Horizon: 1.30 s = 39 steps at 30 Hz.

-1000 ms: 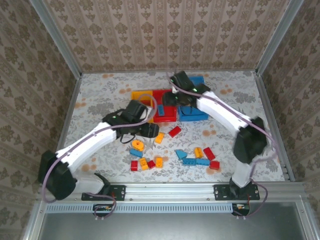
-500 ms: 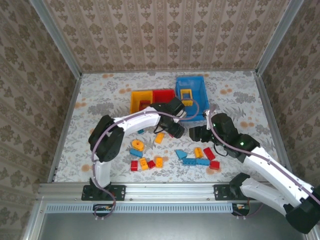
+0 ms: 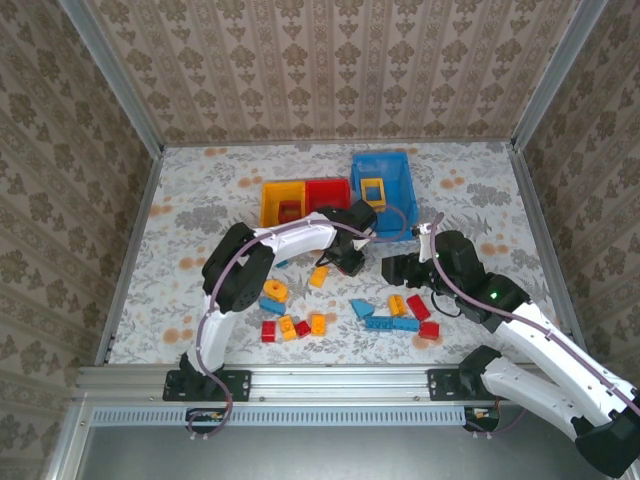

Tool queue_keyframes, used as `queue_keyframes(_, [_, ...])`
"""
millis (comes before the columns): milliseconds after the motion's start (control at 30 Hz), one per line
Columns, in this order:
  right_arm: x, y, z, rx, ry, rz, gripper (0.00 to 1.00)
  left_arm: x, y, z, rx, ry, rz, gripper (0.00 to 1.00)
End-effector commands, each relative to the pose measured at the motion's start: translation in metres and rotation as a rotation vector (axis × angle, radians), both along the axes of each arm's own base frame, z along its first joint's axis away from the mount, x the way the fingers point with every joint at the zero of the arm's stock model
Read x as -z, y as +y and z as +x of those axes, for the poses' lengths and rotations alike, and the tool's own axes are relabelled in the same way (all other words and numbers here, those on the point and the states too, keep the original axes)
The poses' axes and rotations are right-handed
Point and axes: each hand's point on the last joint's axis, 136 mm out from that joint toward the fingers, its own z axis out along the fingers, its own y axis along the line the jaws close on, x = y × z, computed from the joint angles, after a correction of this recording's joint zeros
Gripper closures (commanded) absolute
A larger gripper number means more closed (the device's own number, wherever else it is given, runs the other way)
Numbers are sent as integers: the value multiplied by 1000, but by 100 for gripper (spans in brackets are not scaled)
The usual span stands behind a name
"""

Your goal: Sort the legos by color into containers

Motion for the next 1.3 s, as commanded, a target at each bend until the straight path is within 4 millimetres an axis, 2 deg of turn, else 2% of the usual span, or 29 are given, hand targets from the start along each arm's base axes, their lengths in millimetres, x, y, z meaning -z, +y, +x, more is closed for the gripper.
queue_keyframes(0, [6,2,-2,-5,38,9,24,-1,-1,-6,10,-4,11,72])
queue_keyframes(100, [5,3,-2,-14,33,5,25,-18,6,-6,-23,-48,-2,76])
queue_keyframes(233, [0,5,-1,-37,11,-6,25,-63,32,-11,-113,-112,-44,77])
queue_keyframes(333, [-3,12,2,-72,0,-7,26,-90,64,-16,-199,-142,-53,77])
queue_keyframes(467, [-7,35,15,-143,-33,5,26,-110,115,-15,-298,-152,-31,77])
queue_keyframes(600, [-11,61,32,-198,-47,22,26,-107,159,14,-418,-119,4,77])
queue_keyframes(667, [-14,72,40,-219,-51,29,26,-103,166,31,-437,-106,13,77])
queue_keyframes(800, [-20,88,53,-246,-63,35,26,-85,174,64,-449,-84,67,77])
queue_keyframes(900, [-21,93,57,-254,-62,38,26,-74,182,81,-474,-64,103,77])
queue_keyframes(1167, [-10,89,54,-232,-34,37,26,-58,176,94,-449,-37,104,74])
queue_keyframes(1267, [-8,86,53,-222,-26,30,26,-57,172,96,-447,-26,98,68])
